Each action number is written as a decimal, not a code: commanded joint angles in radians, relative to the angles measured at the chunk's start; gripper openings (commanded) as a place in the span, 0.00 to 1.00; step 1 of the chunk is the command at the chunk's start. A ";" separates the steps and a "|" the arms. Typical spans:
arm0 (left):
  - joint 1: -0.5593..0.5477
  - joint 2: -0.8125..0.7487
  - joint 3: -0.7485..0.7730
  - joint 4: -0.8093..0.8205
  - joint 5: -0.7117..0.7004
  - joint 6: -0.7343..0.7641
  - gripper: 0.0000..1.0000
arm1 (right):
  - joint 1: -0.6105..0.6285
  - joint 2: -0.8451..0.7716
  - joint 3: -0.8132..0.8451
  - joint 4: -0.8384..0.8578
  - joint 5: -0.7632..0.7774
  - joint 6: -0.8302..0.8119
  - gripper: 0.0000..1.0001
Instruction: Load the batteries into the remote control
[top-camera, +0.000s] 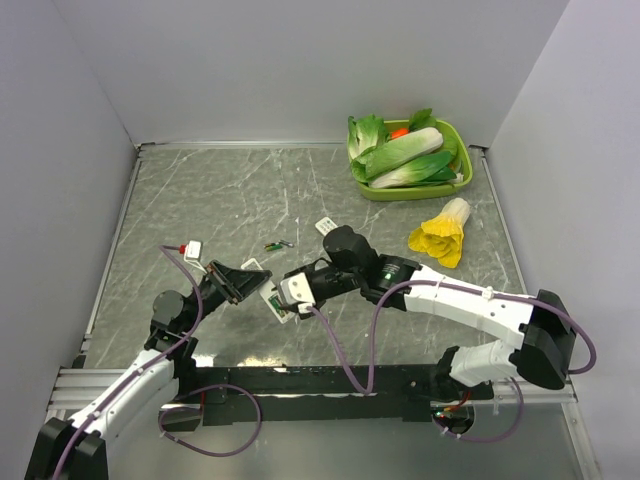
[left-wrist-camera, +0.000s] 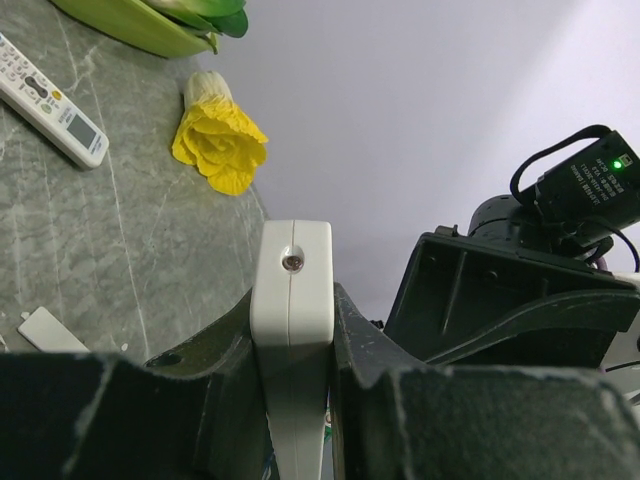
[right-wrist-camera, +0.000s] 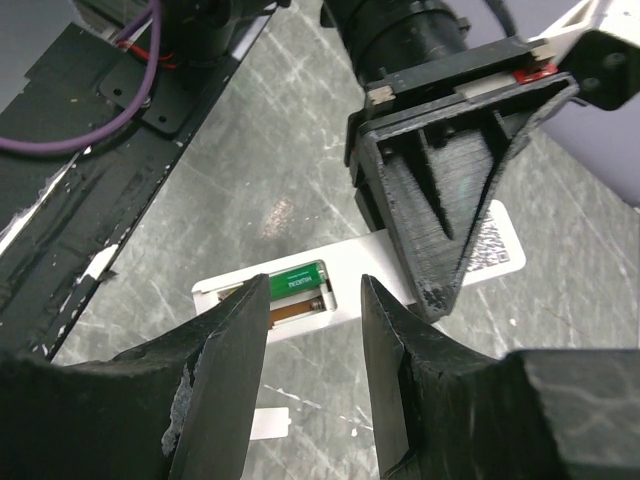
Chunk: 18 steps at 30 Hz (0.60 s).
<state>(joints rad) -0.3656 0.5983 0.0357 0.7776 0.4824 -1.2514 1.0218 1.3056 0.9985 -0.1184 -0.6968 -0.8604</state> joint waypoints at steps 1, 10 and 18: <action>-0.003 0.005 0.021 0.038 0.021 -0.008 0.02 | -0.005 0.023 0.046 -0.010 -0.038 -0.042 0.49; -0.003 0.000 0.024 0.034 0.018 -0.014 0.02 | -0.008 0.053 0.051 -0.006 -0.043 -0.049 0.47; -0.003 0.014 0.032 0.045 0.019 -0.022 0.02 | -0.005 0.073 0.048 0.005 -0.047 -0.049 0.47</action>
<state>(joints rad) -0.3653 0.6064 0.0357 0.7769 0.4854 -1.2533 1.0218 1.3624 1.0012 -0.1341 -0.7040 -0.8810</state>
